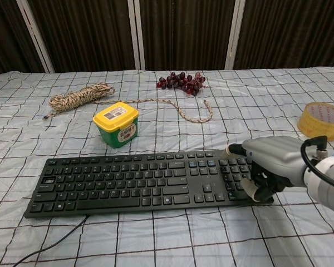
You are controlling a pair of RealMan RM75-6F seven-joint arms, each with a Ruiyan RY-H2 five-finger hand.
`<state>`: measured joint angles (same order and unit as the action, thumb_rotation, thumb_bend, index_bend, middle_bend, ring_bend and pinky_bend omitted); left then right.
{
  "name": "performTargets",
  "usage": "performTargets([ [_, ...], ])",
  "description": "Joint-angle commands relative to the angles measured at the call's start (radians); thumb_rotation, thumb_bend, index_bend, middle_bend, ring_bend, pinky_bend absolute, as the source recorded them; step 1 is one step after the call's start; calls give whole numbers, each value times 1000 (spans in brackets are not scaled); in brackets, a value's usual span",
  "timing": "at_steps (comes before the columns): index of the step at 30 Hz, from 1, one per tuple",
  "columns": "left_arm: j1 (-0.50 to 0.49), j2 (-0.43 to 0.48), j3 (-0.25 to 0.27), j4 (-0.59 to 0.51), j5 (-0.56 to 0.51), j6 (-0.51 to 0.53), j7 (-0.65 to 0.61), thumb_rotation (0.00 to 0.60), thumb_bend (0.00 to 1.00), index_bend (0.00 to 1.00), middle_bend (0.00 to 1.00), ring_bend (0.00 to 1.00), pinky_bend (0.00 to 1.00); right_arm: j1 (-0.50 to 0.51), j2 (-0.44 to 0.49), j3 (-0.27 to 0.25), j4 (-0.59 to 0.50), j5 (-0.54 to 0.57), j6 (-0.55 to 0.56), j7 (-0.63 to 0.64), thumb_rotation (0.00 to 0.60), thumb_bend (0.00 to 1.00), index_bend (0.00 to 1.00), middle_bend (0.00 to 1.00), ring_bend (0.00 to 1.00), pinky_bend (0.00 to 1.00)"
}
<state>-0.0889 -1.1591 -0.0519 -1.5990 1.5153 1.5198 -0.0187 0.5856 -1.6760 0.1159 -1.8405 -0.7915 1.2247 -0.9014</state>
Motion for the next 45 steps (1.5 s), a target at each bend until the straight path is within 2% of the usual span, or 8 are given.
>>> performTargets([
  [1,0,1,0,0,-1,-1,-2,600,24,0,0,0,0,6,-4,-2,0,2,2,0,600,570,152,944,926,775],
  [23,-1,2,0,-2,1,0,-7,600,23,0,0,0,0,36,-36,-18,36,44,10,23,600,571,155,945,926,775],
  [30,1,-5,-4,4,20,22,-36,600,25,0,0,0,0,37,0,2,7,-66,81,41,600,564,156,944,926,775],
  [33,2,-9,-1,17,31,30,-43,600,25,0,0,0,0,13,48,15,-31,-164,140,99,600,463,155,932,903,741],
  [36,2,-8,0,18,30,28,-43,600,23,0,0,0,0,-24,131,-8,-72,-261,165,175,600,353,146,767,731,604],
  [39,1,-9,0,20,33,28,-43,600,24,0,0,0,0,-60,221,-50,-88,-366,171,263,600,286,127,468,439,480],
  [41,0,-9,2,18,33,25,-39,600,24,0,0,0,0,-90,298,-96,-85,-449,178,318,600,240,74,225,169,305],
  [45,1,-10,6,18,39,27,-23,600,23,0,0,0,0,-172,415,-193,-19,-630,261,371,600,166,5,5,0,109],
])
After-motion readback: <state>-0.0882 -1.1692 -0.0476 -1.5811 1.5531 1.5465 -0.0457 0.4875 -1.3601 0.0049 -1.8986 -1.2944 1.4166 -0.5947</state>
